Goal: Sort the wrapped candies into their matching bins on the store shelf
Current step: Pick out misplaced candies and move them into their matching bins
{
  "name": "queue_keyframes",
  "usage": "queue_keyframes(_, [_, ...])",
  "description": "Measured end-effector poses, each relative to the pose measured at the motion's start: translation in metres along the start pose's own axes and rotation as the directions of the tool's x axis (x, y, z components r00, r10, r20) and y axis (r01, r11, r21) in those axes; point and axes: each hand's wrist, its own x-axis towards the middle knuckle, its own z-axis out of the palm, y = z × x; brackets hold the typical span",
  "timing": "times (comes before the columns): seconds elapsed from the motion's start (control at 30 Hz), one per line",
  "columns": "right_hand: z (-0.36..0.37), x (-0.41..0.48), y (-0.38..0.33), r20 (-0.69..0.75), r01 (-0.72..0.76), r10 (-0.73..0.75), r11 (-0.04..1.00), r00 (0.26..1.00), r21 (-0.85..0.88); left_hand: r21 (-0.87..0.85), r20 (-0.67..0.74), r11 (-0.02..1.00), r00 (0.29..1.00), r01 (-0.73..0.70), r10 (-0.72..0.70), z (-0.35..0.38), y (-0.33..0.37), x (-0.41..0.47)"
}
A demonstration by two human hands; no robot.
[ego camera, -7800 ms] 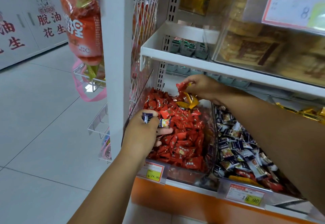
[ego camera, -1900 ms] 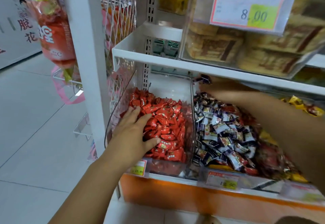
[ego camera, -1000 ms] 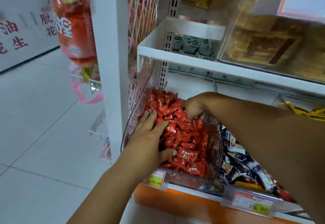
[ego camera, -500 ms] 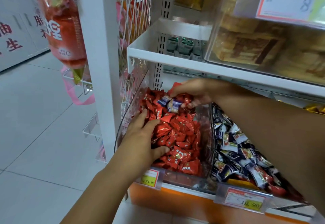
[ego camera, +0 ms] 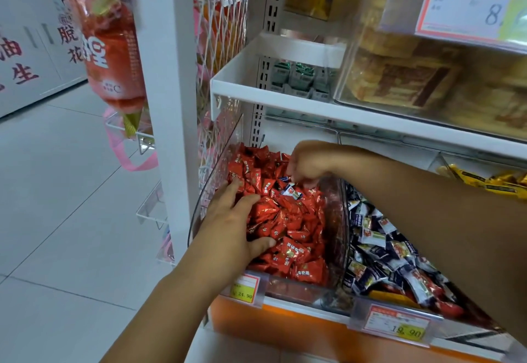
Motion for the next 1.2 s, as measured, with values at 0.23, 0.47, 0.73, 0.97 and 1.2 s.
queue_keyframes(0.23, [0.025, 0.014, -0.003, 0.159, -0.007, -0.023, 0.982, 0.987, 0.186, 0.015, 0.001, 1.0, 1.0, -0.007, 0.007, 0.0, 0.001, 0.0])
queue_keyframes(0.47, [0.016, 0.006, 0.002, -0.011, 0.048, -0.046, 0.968, 0.999, 0.245, 0.004, 0.019, 1.0, 1.0, 0.0, 0.0, -0.003, 0.003, 0.0])
queue_keyframes(0.73, [-0.012, -0.008, 0.013, 0.072, 0.002, -0.035, 0.91, 0.997, 0.415, -0.009, 0.015, 1.0, 1.0, -0.003, 0.003, -0.005, 0.005, -0.003])
queue_keyframes(0.97, [0.016, -0.013, -0.009, 0.189, 0.07, -0.068, 0.997, 0.98, -0.008, -0.003, 0.017, 1.0, 1.0, -0.004, 0.004, -0.006, 0.004, -0.005])
queue_keyframes(1.2, [0.001, -0.036, 0.008, -0.237, 0.228, -0.181, 0.955, 0.955, 0.189, -0.002, 0.013, 1.0, 1.0, -0.009, 0.009, -0.005, 0.005, -0.001])
